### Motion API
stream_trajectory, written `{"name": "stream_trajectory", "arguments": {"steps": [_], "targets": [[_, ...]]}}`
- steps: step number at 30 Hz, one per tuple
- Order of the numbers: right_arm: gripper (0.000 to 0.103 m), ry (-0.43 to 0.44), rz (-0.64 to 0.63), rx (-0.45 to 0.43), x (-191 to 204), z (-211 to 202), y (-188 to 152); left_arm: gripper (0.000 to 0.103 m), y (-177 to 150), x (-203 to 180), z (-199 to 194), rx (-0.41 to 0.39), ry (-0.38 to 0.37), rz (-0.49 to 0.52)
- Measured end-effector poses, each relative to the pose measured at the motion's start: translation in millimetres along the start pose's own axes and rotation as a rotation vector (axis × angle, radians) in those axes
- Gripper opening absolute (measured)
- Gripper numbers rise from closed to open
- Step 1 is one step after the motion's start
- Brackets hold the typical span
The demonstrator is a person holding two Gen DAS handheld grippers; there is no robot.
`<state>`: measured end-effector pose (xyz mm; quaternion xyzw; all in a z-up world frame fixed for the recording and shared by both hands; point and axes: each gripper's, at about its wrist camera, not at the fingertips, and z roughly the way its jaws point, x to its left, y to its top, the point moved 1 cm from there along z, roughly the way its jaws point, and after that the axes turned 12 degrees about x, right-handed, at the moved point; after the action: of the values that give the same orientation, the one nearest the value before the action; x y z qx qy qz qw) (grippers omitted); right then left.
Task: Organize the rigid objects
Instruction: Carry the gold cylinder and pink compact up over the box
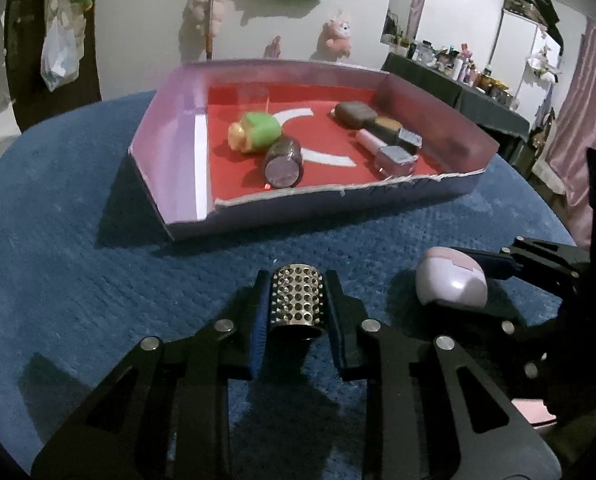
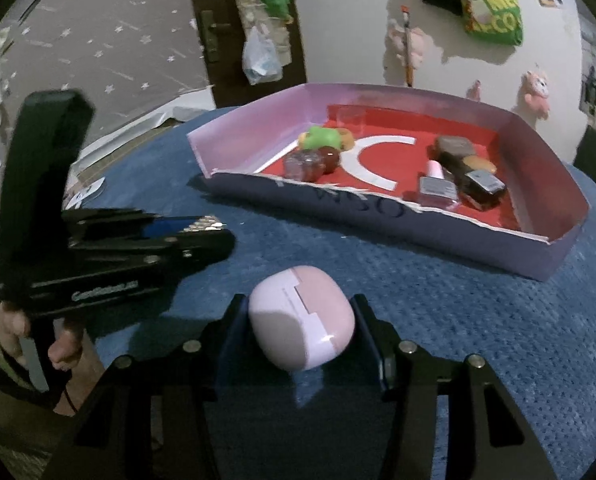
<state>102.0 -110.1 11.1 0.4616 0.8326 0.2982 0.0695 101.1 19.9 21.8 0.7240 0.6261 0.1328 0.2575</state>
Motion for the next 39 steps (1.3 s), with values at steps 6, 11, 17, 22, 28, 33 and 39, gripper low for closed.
{"name": "stream_trajectory", "arguments": {"steps": [6,11,17,22,28,33,39], "targets": [[0.054,0.016,0.039,-0.009,-8.7,-11.8,8.6,0.024,7.0,-10.8,-12.2,-0.023,-0.019,0.028],[0.054,0.044,0.063,-0.033,-14.3,-25.8,15.2,0.024,15.3,-13.1,-24.7,-0.049,-0.047,0.033],[0.054,0.052,0.074,-0.080,-24.9,-46.7,30.5,0.024,30.1,-19.5,-27.3,-0.055,-0.047,0.058],[0.054,0.040,0.070,-0.096,-34.1,-55.0,47.4,0.024,48.4,-24.8,-26.4,-0.068,-0.047,0.080],[0.054,0.060,0.085,-0.066,-48.0,-45.2,65.1,0.024,66.6,-21.7,-8.5,-0.022,-0.071,0.074],[0.054,0.106,0.117,-0.001,-61.8,-27.1,78.2,0.024,77.4,-19.8,10.8,0.031,-0.096,0.065],[0.054,0.153,0.146,0.103,-75.3,0.1,92.3,0.024,91.0,-13.5,38.6,0.115,-0.123,0.047]]}}
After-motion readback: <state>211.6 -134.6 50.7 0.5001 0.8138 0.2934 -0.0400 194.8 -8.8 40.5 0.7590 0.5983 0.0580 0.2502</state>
